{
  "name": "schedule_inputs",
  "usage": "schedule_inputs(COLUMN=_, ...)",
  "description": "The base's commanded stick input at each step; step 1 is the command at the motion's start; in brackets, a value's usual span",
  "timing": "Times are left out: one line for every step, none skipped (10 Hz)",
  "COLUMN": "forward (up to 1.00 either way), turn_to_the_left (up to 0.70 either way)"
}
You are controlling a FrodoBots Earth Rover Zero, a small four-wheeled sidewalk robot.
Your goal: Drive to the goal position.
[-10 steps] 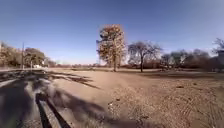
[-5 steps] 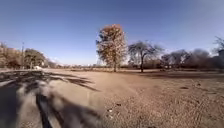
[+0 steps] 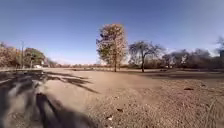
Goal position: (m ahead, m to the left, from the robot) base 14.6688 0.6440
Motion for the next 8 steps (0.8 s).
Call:
schedule_inputs(forward=0.50, turn_to_the_left=0.00)
schedule_inputs(forward=0.50, turn_to_the_left=0.00)
schedule_inputs(forward=0.50, turn_to_the_left=0.00)
schedule_inputs(forward=0.50, turn_to_the_left=0.00)
schedule_inputs(forward=0.50, turn_to_the_left=0.00)
schedule_inputs(forward=0.50, turn_to_the_left=0.00)
schedule_inputs(forward=0.50, turn_to_the_left=0.00)
schedule_inputs(forward=0.50, turn_to_the_left=0.00)
